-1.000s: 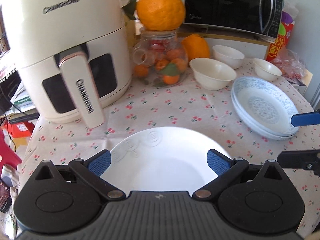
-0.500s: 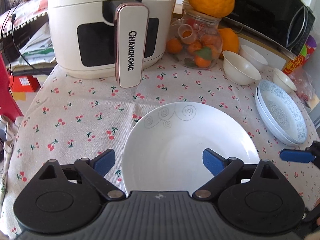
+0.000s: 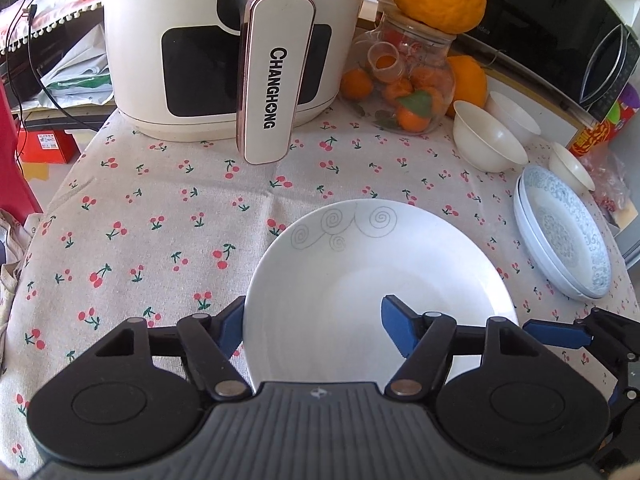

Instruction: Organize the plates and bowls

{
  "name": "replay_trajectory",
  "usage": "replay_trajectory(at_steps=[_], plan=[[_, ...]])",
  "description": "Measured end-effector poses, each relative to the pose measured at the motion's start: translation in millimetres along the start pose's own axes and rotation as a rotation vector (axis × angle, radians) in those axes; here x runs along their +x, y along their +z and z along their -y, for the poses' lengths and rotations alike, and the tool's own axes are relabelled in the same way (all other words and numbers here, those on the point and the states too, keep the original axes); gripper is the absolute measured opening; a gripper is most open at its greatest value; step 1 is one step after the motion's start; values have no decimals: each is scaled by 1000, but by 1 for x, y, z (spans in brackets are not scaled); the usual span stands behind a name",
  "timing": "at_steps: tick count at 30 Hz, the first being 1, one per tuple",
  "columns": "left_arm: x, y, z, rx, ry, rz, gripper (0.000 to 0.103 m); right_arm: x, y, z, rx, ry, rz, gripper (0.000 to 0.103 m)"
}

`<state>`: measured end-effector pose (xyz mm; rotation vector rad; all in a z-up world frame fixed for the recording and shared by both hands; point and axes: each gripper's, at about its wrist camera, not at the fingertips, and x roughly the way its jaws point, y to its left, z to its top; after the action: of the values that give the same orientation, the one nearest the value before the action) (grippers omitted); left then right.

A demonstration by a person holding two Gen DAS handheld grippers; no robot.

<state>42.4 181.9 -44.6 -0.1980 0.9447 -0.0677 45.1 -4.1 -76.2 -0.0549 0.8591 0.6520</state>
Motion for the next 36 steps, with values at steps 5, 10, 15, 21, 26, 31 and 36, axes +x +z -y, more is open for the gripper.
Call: replay_trajectory(at_steps=[5,10,15,21,26,31,36], plan=[[1,0,1,16,23,-5,57,4,1,1,11,11,2,99],[0,-1,1,33,44,-5,50,4,3,-2,-7,31,16,97],[-1,-1,1,23,33,-5,43,2,2,-10,-32,49,21,87],[-1,-2,4,32,42,-1,39,-2,3,-4,11,-5,36,71],[-3,-2,2,9,7,4,29,-5,8,11,67,-63,58,51],[-5,-2,7,28,-12,23,27,-9,10,20,98,-105,80,48],[-10,0,9,34,-23,63,27,-14,12,21,98,-113,105,48]])
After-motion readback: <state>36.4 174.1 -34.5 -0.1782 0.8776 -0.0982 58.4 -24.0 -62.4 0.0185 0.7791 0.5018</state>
